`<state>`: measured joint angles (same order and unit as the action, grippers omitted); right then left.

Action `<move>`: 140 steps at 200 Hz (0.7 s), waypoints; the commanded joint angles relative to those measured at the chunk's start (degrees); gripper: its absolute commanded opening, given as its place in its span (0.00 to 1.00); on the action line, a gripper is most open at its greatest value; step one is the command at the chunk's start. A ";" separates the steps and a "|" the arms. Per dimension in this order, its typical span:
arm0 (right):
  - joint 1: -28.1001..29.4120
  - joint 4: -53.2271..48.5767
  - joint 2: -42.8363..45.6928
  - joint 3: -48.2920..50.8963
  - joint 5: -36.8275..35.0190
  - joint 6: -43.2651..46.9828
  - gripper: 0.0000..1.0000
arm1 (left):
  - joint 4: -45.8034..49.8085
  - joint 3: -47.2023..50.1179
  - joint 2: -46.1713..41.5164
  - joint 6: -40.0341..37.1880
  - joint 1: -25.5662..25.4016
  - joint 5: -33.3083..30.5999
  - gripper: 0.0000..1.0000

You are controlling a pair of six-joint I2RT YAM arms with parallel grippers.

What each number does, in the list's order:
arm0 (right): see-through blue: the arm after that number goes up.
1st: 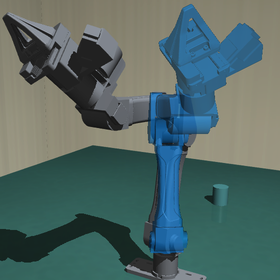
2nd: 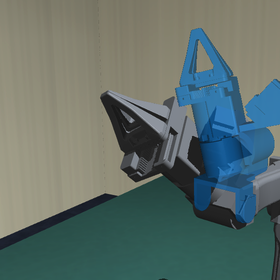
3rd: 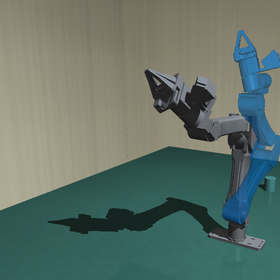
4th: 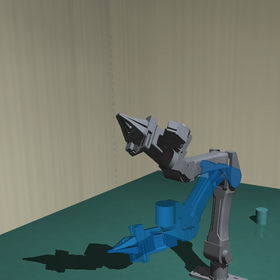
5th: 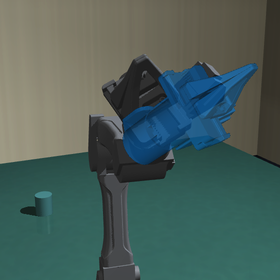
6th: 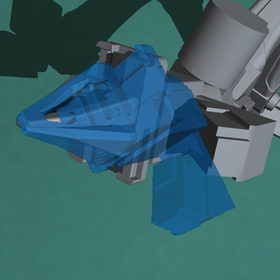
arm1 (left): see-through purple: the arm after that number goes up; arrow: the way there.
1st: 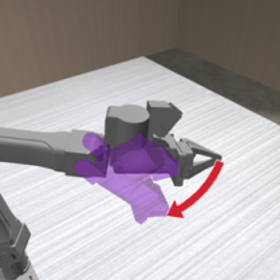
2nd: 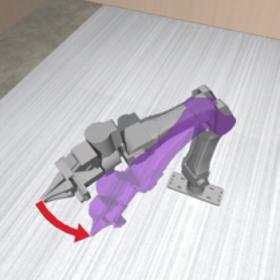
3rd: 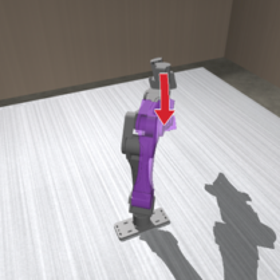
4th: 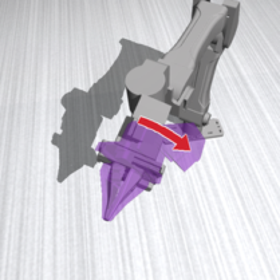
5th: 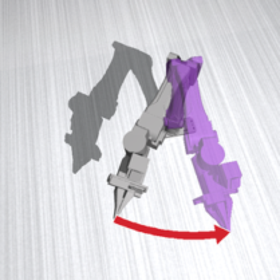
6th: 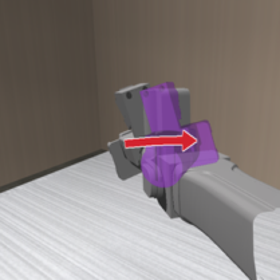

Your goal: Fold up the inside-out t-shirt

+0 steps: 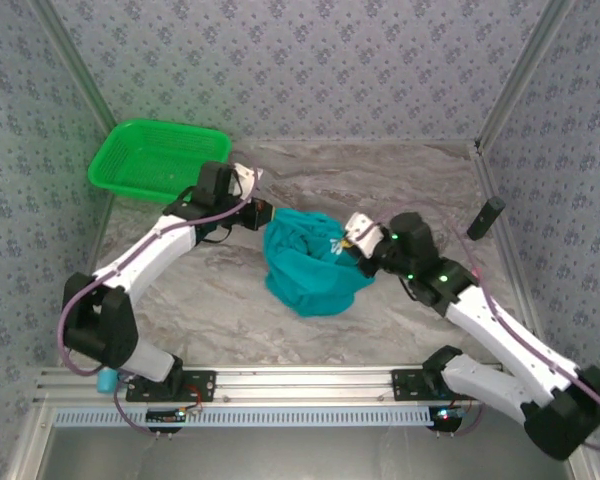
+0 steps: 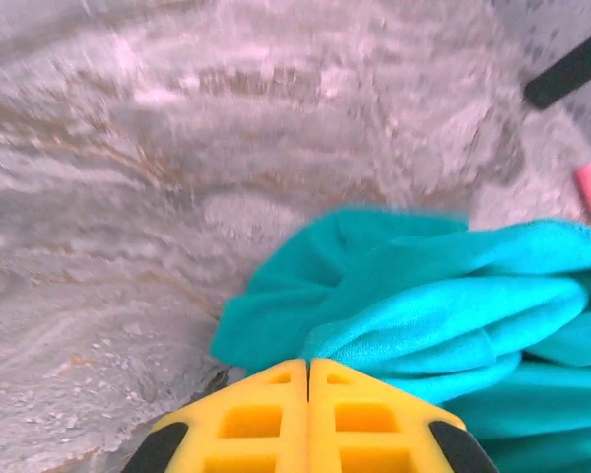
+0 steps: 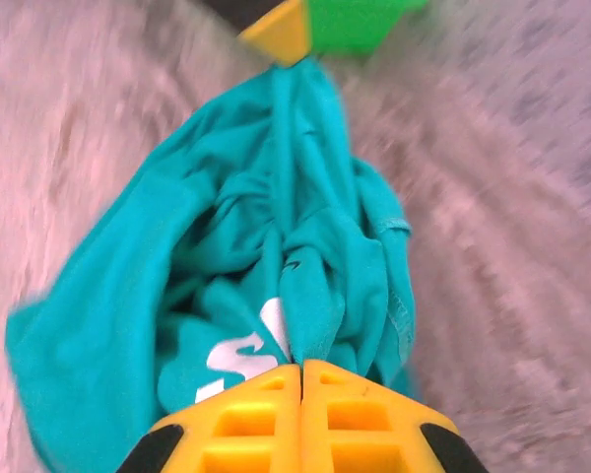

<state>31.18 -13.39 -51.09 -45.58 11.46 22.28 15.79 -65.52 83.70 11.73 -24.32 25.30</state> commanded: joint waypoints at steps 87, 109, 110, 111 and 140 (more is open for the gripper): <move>-4.82 -25.10 -15.67 -10.12 -14.20 -20.41 0.41 | -8.52 14.01 1.54 1.79 -6.84 -0.88 0.30; 1.38 -26.60 -18.11 -14.24 -10.80 -12.60 0.46 | -6.75 14.07 -3.94 4.12 -7.86 -1.77 0.40; 1.49 -26.38 -18.36 -14.26 -10.56 -12.61 0.47 | -6.66 14.13 -4.01 4.28 -7.90 -1.80 0.40; 1.55 -26.18 -18.57 -14.26 -10.31 -12.57 0.47 | -6.61 14.16 -4.21 4.45 -7.92 -1.82 0.40; 1.36 -22.52 -29.04 -19.17 -8.62 -22.63 0.95 | -7.76 16.59 -3.41 9.86 -10.28 -2.19 0.40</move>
<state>32.73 -34.70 -71.61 -61.41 2.44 5.52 8.47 -50.74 78.08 17.15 -32.93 24.43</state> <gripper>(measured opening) 0.581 0.394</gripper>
